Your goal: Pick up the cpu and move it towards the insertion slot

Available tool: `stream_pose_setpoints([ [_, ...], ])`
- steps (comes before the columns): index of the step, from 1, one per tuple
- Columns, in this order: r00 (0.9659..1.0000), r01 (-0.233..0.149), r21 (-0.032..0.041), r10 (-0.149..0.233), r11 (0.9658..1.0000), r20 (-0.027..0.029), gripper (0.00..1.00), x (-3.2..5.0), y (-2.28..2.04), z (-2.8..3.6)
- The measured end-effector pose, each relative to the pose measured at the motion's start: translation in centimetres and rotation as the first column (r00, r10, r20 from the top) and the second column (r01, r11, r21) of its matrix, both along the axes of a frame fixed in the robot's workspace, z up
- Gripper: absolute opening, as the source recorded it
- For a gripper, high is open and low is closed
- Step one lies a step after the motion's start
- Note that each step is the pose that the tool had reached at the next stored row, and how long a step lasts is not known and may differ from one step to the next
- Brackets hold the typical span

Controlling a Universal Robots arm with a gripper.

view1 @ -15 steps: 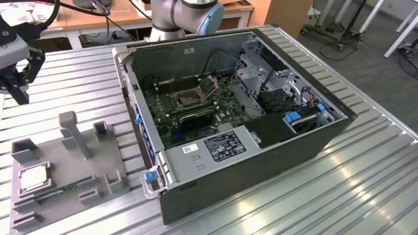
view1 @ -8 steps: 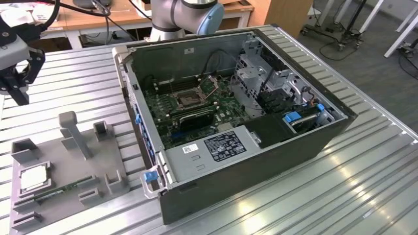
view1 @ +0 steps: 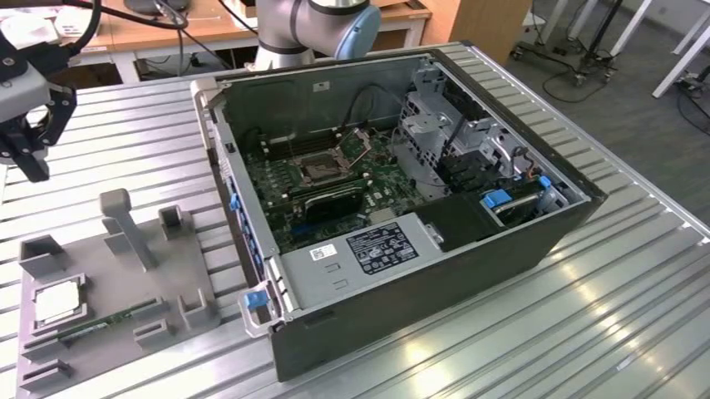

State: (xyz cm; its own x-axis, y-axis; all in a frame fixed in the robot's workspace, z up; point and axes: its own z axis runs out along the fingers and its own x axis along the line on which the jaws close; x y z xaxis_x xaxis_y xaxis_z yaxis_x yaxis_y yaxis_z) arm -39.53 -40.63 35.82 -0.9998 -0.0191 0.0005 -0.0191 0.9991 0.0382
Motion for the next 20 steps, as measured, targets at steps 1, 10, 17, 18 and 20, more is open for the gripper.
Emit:
stream_pose_setpoints([
  [1, 1.0000, 0.000, 0.0000, 0.000, 1.0000, 0.0000, 0.11, 0.00, -0.05, 0.00],
  [10, 1.0000, 0.000, 0.0000, 0.000, 1.0000, 0.0000, 0.11, 0.00, -0.54, 0.00],
  [17, 1.0000, 0.000, 0.0000, 0.000, 1.0000, 0.0001, 0.11, 0.00, -0.91, 0.00],
  [18, 1.0000, 0.000, 0.0000, 0.000, 1.0000, 0.0000, 0.11, 0.00, -0.96, 0.00],
  [20, 1.0000, 0.000, 0.0000, 0.000, 1.0000, 0.0001, 0.11, 0.00, -1.07, -0.01],
])
